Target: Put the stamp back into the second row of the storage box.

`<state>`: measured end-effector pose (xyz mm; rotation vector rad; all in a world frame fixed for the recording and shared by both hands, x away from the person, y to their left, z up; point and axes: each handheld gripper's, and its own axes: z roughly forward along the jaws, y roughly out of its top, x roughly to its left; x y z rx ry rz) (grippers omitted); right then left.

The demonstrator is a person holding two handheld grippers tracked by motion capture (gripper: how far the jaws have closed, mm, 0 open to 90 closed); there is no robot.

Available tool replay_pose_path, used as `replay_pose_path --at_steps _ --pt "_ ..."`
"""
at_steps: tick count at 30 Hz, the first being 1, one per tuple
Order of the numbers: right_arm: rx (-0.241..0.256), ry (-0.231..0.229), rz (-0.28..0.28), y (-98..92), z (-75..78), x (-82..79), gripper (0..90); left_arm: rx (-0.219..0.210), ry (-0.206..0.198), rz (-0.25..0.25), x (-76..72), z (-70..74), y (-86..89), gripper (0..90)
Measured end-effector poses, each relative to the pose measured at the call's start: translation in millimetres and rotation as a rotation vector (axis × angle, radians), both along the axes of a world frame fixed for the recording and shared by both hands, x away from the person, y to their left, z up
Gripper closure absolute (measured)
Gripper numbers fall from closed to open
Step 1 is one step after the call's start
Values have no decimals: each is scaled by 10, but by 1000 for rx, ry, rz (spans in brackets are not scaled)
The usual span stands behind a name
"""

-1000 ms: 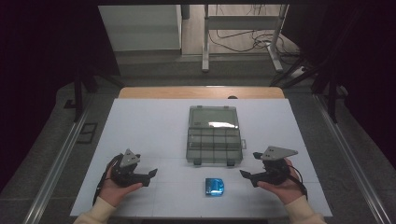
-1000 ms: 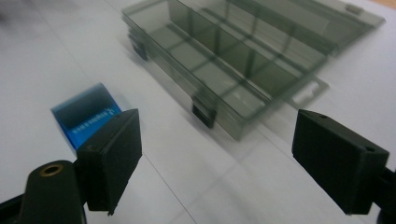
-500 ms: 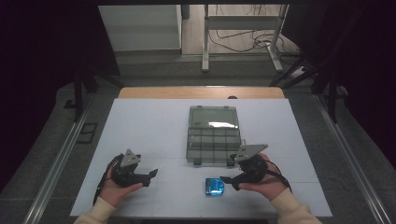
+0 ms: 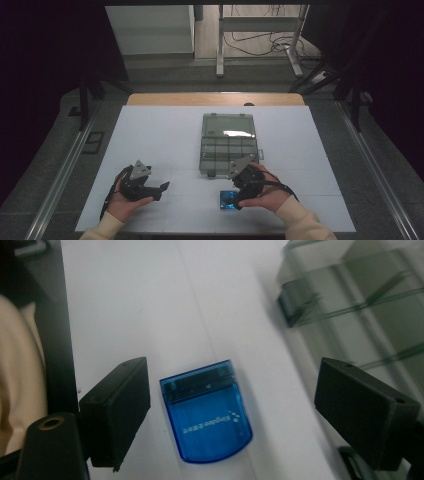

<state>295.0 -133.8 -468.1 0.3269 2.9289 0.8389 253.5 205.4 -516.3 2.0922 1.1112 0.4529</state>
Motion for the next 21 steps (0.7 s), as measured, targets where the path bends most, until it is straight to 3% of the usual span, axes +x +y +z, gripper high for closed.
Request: replay_pose_path --at_steps 3,5,13,17,20,21 --pt "-33 13 19 46 -62 -10 152 5 2 -4 1 0 1 132" --pt "-82 20 37 100 -151 -17 152 6 2 -6 -2 1 -2 132" --pt "-150 39 62 160 -303 -33 171 18 4 -10 -13 -2 -9 133" --pt "-191 52 72 172 -385 -41 245 23 7 -15 -10 -7 -13 134" --pt "-196 51 79 169 -402 -39 286 23 8 -15 -9 -9 -13 134" --pt "-185 42 85 157 -386 -32 366 26 9 -15 -7 -11 -14 134"
